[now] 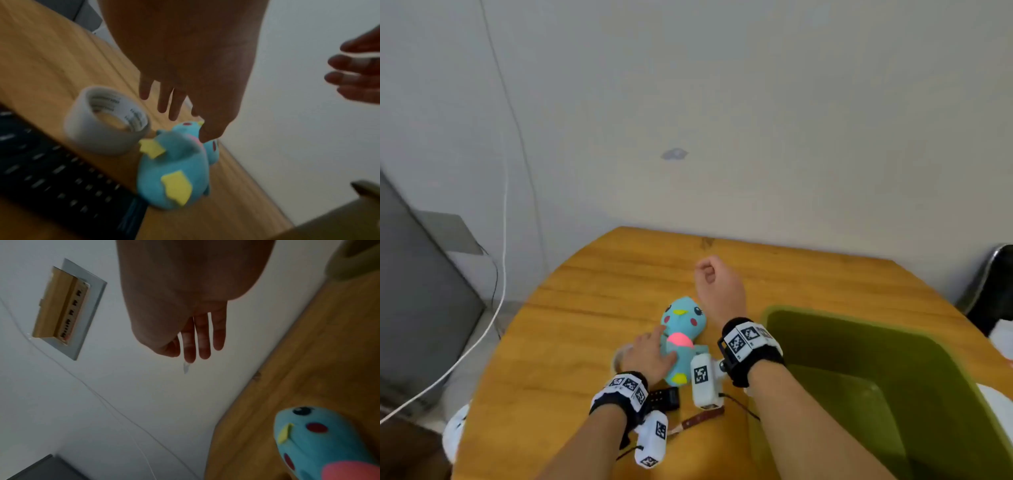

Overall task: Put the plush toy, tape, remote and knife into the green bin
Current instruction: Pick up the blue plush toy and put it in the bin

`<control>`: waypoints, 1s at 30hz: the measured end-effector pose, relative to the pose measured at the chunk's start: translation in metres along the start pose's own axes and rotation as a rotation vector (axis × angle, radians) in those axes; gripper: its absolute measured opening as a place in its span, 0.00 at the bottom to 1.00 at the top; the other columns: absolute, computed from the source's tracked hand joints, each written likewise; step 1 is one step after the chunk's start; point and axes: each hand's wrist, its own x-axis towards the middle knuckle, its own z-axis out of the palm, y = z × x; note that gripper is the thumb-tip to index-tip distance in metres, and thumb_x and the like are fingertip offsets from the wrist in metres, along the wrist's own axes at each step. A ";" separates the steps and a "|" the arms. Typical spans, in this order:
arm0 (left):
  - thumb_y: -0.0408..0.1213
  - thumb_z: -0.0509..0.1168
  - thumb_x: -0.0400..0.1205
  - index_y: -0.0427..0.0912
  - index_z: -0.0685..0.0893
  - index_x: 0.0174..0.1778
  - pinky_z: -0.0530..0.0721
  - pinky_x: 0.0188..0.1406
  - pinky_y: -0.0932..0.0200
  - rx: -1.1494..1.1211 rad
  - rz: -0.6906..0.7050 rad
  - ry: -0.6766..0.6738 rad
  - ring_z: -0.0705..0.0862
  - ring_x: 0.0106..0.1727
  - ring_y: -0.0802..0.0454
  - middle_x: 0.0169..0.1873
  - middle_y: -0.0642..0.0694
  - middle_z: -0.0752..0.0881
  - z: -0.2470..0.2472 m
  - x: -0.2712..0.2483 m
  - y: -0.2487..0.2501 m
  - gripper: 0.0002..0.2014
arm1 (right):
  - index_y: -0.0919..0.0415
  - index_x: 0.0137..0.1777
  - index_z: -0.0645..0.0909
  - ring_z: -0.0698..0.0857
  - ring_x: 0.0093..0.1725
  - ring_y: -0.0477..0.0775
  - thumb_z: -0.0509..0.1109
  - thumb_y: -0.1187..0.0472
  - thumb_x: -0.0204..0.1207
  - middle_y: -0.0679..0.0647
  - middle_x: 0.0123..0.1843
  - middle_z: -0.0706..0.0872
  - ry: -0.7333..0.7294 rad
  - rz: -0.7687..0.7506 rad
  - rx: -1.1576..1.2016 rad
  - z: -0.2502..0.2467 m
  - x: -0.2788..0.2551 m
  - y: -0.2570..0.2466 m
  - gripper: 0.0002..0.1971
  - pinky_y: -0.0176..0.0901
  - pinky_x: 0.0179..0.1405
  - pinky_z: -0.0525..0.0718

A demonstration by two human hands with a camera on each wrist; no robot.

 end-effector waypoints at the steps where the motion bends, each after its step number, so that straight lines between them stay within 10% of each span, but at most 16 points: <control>1: 0.60 0.59 0.76 0.50 0.61 0.82 0.77 0.67 0.42 0.019 -0.008 -0.007 0.75 0.73 0.40 0.72 0.41 0.79 0.004 0.000 0.001 0.38 | 0.51 0.51 0.83 0.84 0.41 0.43 0.65 0.59 0.81 0.41 0.43 0.85 -0.011 0.040 0.009 0.004 0.000 0.003 0.05 0.45 0.46 0.86; 8: 0.67 0.54 0.75 0.44 0.61 0.81 0.52 0.79 0.41 0.165 0.028 0.016 0.81 0.68 0.41 0.58 0.43 0.89 0.034 0.014 0.018 0.43 | 0.52 0.60 0.83 0.85 0.50 0.48 0.64 0.57 0.85 0.45 0.51 0.86 -0.035 0.202 -0.042 0.011 -0.007 0.026 0.09 0.40 0.45 0.80; 15: 0.49 0.66 0.77 0.49 0.70 0.78 0.82 0.59 0.46 -0.512 0.000 0.083 0.83 0.63 0.39 0.67 0.41 0.83 0.014 0.030 0.029 0.31 | 0.51 0.62 0.81 0.87 0.55 0.52 0.65 0.56 0.83 0.44 0.52 0.85 0.004 0.294 -0.009 0.015 -0.002 0.048 0.10 0.56 0.58 0.86; 23: 0.34 0.71 0.69 0.55 0.77 0.69 0.87 0.56 0.43 -0.933 0.368 0.256 0.82 0.64 0.47 0.66 0.49 0.80 -0.067 0.003 0.083 0.30 | 0.49 0.87 0.58 0.85 0.71 0.56 0.84 0.36 0.58 0.53 0.77 0.80 0.041 0.501 0.666 0.001 0.015 0.032 0.59 0.61 0.70 0.85; 26: 0.34 0.79 0.69 0.50 0.77 0.71 0.84 0.60 0.52 -0.791 0.609 0.235 0.79 0.67 0.54 0.66 0.50 0.78 -0.094 -0.022 0.107 0.34 | 0.56 0.71 0.81 0.91 0.62 0.66 0.84 0.43 0.61 0.61 0.64 0.92 0.058 0.372 0.853 -0.027 0.019 0.016 0.38 0.69 0.58 0.90; 30: 0.36 0.75 0.76 0.47 0.80 0.72 0.84 0.60 0.54 -0.794 0.739 0.145 0.81 0.66 0.49 0.64 0.47 0.82 -0.121 -0.041 0.137 0.27 | 0.65 0.70 0.84 0.89 0.60 0.76 0.83 0.53 0.69 0.69 0.64 0.90 0.043 0.302 1.020 -0.075 0.022 0.011 0.30 0.77 0.56 0.88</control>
